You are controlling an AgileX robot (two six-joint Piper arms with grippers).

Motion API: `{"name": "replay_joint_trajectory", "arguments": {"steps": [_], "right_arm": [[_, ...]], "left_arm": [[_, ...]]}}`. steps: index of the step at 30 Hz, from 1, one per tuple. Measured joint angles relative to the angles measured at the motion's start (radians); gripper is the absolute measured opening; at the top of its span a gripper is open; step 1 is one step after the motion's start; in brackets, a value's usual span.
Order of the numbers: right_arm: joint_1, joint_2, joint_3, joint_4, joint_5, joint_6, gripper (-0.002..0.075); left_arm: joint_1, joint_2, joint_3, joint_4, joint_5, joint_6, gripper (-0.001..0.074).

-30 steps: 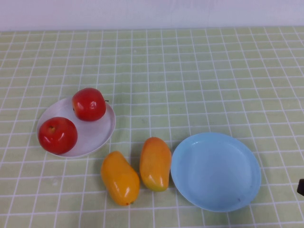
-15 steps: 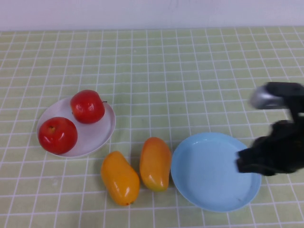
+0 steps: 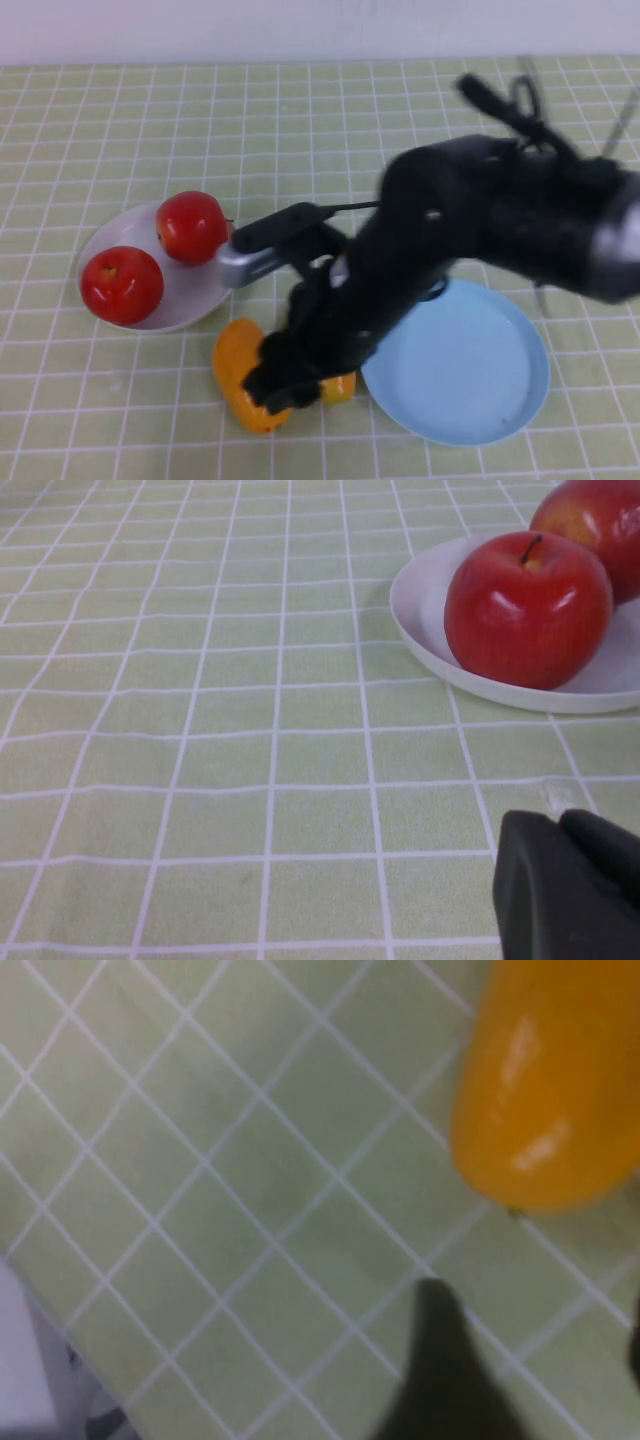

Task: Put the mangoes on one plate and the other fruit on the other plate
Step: Put another type of fruit in the right plate

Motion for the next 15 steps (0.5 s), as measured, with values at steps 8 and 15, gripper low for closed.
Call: {"name": "replay_joint_trajectory", "arguments": {"steps": [8,15], "right_arm": [[0.056,0.192,-0.212,-0.096,0.017,0.114,0.0664],[0.069,0.296,-0.341,-0.164,0.042,0.122,0.0689]], "left_arm": [[0.000,0.000,0.000,0.000,0.000,0.000,0.0002],[0.000,0.000,0.000,0.000,0.000,0.000,0.0002]]}}
